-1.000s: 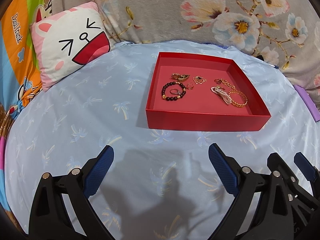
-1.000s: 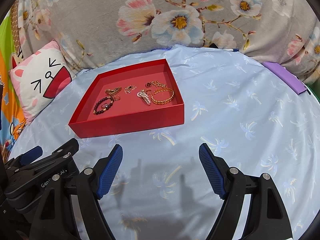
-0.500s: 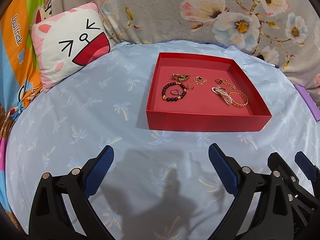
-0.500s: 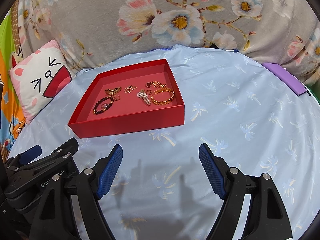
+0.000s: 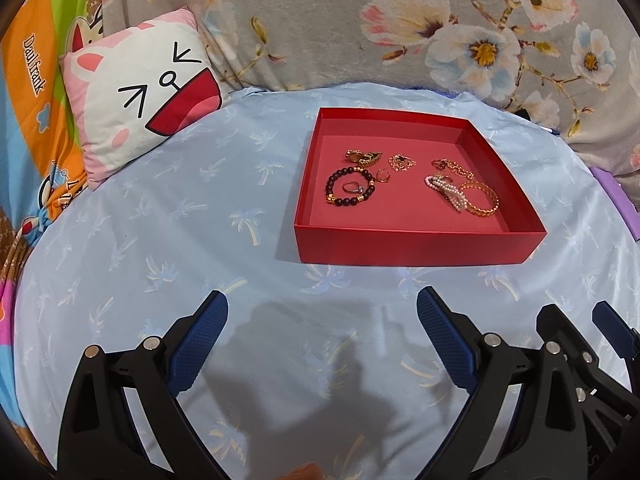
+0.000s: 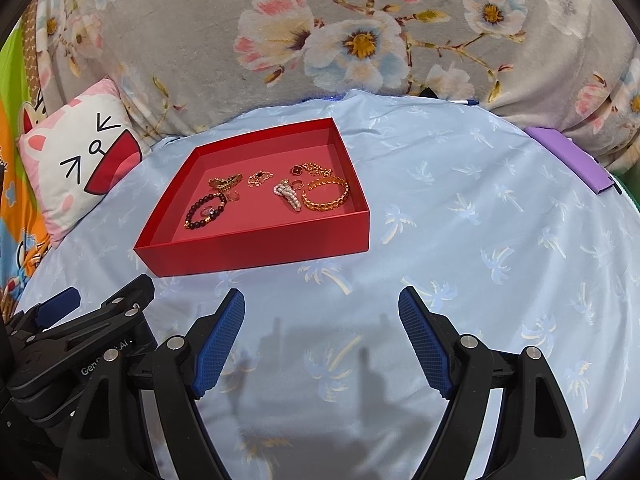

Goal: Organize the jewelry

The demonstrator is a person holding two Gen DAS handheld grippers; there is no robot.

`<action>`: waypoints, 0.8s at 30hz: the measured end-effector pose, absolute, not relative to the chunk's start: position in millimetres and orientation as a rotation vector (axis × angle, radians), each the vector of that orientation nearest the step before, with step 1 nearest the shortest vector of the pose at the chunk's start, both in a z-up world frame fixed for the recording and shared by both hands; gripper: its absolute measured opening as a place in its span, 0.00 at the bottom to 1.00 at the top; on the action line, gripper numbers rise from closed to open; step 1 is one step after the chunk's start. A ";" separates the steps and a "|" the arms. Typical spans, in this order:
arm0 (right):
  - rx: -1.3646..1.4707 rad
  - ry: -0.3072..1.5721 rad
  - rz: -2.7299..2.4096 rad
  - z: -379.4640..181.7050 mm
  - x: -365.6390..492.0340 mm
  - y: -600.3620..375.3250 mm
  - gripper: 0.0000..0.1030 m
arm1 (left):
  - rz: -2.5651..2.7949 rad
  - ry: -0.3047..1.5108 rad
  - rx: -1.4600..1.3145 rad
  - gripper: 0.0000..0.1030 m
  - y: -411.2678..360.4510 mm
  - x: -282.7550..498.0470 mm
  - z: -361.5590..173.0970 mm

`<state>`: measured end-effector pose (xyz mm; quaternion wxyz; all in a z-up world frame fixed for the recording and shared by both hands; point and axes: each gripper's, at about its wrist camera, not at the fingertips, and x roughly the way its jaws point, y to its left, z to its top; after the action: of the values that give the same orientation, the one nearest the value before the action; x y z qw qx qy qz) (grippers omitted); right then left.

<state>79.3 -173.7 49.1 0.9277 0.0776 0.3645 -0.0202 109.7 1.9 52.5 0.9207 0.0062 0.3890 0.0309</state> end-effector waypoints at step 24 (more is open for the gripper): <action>0.153 0.745 -0.039 51.2 83.4 -171.2 0.76 | 0.068 0.787 0.023 0.90 3.2 112.6 53.5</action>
<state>83.4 -171.2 51.2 0.9283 0.0747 0.3638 -0.0189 112.6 3.2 53.5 0.9230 0.0112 0.3833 0.0331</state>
